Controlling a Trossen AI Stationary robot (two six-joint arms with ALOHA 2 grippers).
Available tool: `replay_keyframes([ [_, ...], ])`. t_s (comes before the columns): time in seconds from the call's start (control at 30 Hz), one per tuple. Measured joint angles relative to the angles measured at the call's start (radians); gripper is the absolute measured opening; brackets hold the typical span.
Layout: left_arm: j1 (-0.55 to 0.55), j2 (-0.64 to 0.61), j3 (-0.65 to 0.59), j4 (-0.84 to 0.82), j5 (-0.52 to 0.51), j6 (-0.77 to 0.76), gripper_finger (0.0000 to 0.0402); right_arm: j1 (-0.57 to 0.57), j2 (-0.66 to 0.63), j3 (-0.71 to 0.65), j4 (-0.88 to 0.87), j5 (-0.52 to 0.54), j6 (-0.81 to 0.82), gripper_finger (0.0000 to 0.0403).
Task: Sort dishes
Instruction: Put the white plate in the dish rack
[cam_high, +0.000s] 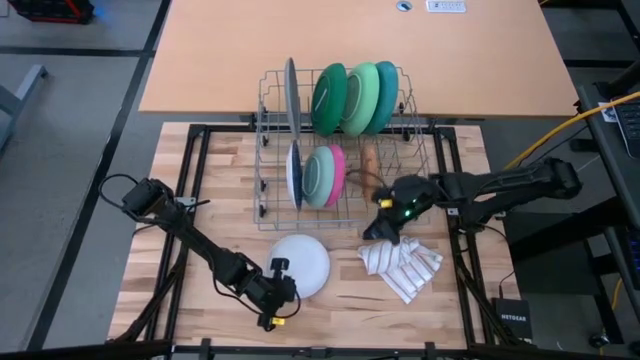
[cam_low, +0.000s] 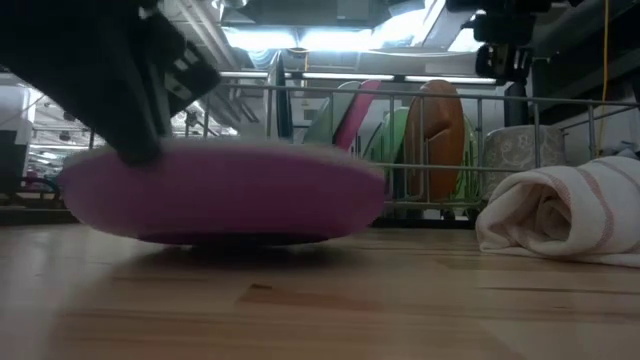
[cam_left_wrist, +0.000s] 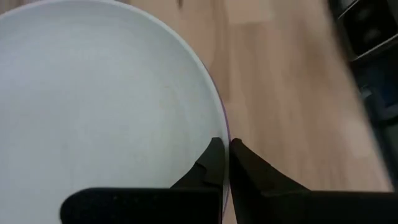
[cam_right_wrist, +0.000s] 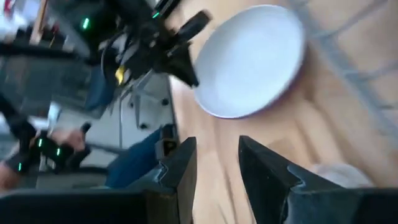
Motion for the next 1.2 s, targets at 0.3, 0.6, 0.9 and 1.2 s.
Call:
replay_keyframes([
  [0.3,-0.026,0.0,0.0,0.15,0.003,0.053,0.0,0.222,0.167,0.0,0.24,0.05,-0.253,0.0124],
  [0.6,-0.025,0.0,0.0,0.185,0.009,0.074,0.0,0.323,0.373,0.0,0.373,0.246,-0.48,0.0124],
  [0.9,-0.025,-0.001,0.001,0.227,0.011,0.084,0.0,0.322,0.48,0.0,0.48,0.288,-0.617,0.0124],
  [1.2,-0.025,-0.001,0.001,0.236,0.011,0.094,0.0,0.322,0.487,0.001,0.49,0.256,-0.686,0.0124],
])
